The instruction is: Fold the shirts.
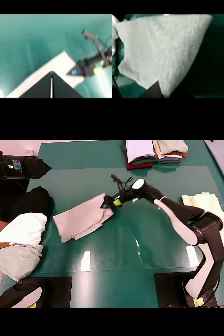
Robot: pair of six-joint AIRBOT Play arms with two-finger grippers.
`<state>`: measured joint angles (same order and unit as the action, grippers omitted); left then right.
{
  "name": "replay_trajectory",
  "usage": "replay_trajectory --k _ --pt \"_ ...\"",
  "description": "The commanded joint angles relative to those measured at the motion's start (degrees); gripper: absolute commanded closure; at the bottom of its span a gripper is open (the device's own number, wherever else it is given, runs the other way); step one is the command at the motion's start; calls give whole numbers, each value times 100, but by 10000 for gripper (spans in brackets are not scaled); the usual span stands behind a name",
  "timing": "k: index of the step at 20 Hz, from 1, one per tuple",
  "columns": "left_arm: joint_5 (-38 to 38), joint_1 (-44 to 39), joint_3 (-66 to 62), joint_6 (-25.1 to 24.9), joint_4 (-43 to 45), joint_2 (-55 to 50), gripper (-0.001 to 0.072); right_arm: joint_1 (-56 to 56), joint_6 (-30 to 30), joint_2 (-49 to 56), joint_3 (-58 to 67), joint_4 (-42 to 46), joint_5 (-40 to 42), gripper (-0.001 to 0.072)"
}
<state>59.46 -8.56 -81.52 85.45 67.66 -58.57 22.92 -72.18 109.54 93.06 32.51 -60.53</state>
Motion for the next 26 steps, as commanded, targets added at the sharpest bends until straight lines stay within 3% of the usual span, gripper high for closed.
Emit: replay_trajectory --k 1,7,14,21,26 --pt "-162 -455 116 0 -31 -11 687 -649 -291 -437 275 848 -234 699" --pt "-575 -1777 122 4 96 -199 686 -2973 -785 -2116 -380 2802 -426 700" --pt "-979 -2063 122 26 -79 -203 686 -5912 -774 -2780 -570 2835 -391 700" --pt "-981 -2063 122 273 -111 -203 686 -6236 -776 -2782 -55 2850 -98 700" --pt "-887 -2063 122 267 -109 -203 686 -6227 -774 -2787 997 2874 -616 699"
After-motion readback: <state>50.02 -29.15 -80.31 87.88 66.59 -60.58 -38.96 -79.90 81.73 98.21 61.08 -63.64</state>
